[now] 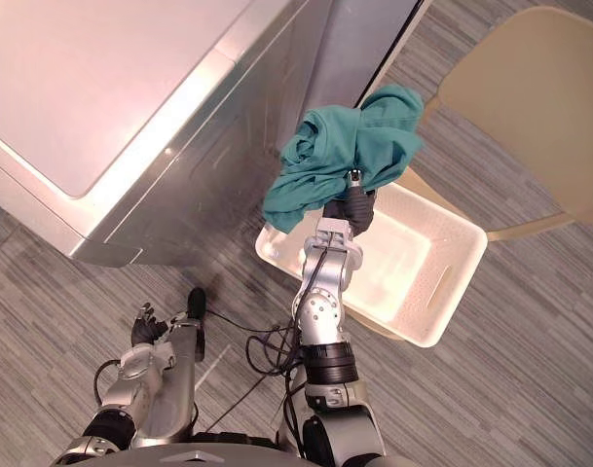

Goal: Pick up the laundry basket with both hands and put the clothes into the washing machine.

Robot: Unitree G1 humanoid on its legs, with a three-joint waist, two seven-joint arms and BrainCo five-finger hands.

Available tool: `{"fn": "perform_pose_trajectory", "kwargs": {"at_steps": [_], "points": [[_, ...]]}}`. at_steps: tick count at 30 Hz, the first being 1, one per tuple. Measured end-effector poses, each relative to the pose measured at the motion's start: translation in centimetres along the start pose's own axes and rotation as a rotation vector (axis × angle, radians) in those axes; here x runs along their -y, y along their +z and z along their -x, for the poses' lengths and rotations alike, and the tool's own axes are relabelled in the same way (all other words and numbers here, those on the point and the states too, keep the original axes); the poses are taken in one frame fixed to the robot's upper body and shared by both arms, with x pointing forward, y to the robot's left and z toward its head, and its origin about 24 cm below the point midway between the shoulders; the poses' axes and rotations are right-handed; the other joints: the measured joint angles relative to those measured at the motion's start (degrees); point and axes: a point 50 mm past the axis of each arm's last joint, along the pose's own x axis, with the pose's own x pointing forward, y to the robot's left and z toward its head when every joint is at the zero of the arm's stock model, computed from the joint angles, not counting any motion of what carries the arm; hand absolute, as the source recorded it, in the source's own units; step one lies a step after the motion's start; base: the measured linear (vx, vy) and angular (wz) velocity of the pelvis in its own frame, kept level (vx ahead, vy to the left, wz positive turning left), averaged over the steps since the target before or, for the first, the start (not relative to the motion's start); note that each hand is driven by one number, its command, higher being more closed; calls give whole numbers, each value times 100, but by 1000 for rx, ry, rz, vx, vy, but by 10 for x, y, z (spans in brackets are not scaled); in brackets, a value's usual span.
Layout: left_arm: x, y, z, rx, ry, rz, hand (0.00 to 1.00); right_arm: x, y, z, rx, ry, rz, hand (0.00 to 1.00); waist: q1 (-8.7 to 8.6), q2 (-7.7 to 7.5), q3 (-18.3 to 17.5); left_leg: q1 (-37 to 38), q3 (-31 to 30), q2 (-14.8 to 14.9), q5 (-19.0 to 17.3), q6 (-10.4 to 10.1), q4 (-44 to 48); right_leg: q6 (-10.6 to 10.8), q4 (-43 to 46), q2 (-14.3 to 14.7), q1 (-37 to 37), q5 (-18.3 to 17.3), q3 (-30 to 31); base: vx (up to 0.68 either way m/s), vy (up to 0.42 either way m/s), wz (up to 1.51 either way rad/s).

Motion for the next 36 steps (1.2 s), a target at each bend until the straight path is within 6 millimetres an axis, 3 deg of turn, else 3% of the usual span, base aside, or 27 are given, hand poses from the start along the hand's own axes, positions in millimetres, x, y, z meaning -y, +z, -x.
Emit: {"fn": "perform_pose_trajectory", "kwargs": {"at_steps": [3,7,8,10,11,14,15,18,20,22,25,27,29,32,36], "points": [[-17,-13,1,-44,43,-2,0,14,4,6,4,-26,23,100,-6,-16,-207,305,-32,-33,99,-8,-389,40,-114,-12,241,-64,-125,57,-14,13],[-66,-47,12,-168,229,101,0,35,14,15,19,-85,58,100,1,-31,-624,821,-145,-65,235,-25,-837,95,-302,-24,741,-144,-341,122,-20,21],[-81,-57,19,-194,288,132,0,39,21,18,38,-97,61,100,11,-24,-877,883,-186,-70,243,-28,-923,112,-352,-32,839,-176,-434,133,-27,23],[-102,-55,26,-168,368,213,0,40,31,20,73,-85,61,100,39,-29,-1160,1049,-264,-75,254,-36,-1029,138,-451,-30,1062,-209,-548,130,-29,24],[-111,-48,30,-119,404,262,0,41,37,21,96,-84,60,100,55,-24,-1280,1159,-316,-77,260,-42,-1098,154,-516,-25,1218,-221,-627,81,-26,24],[-137,1,43,137,511,390,0,51,54,22,158,-114,80,100,153,-26,-1717,1475,-453,-87,263,-43,-1250,185,-768,4,1694,-239,-836,67,-27,30],[-146,31,51,285,556,431,0,53,57,22,169,-121,85,100,166,-24,-1893,1606,-467,-92,265,-42,-1320,197,-856,7,1853,-247,-885,28,-16,13],[-155,81,73,539,595,480,0,53,60,21,179,-115,91,100,160,8,-2115,1743,-456,-96,264,-32,-1369,215,-1047,51,2048,-184,-885,1,-10,0],[-152,121,95,754,608,474,0,54,65,20,198,-117,95,100,156,81,-2196,1872,-437,-97,260,-24,-1372,227,-1246,105,2245,-42,-861,-8,-5,-6],[-145,150,112,916,598,466,0,53,68,19,213,-110,122,100,137,156,-2268,1922,-398,-97,266,-14,-1373,192,-1438,151,2335,76,-785,-56,-2,-12],[-133,172,124,1038,532,464,0,51,70,17,211,-95,145,100,124,196,-2290,1994,-310,-83,272,-4,-1386,170,-1659,205,2430,220,-714,-61,1,-17],[-114,194,136,1158,432,393,0,46,71,13,209,-69,156,100,68,210,-2307,2121,-205,-78,275,40,-1505,168,-1854,234,2487,330,-619,-100,-4,-27],[-92,215,147,1283,285,297,0,29,72,0,207,8,163,100,-36,235,-2321,2159,-63,-74,285,20,-1574,156,-2001,273,2480,424,-455,-88,6,-36],[-47,239,152,1379,-78,210,0,1,76,-13,210,140,191,100,-118,241,-2322,2245,148,-61,289,15,-1585,136,-2165,312,2468,581,-233,-54,5,-35],[8,240,144,1296,-468,142,0,-25,71,-10,153,287,220,100,-347,292,-2371,2431,483,-57,313,19,-1752,127,-2227,331,2345,670,118,-19,8,-41]]}}
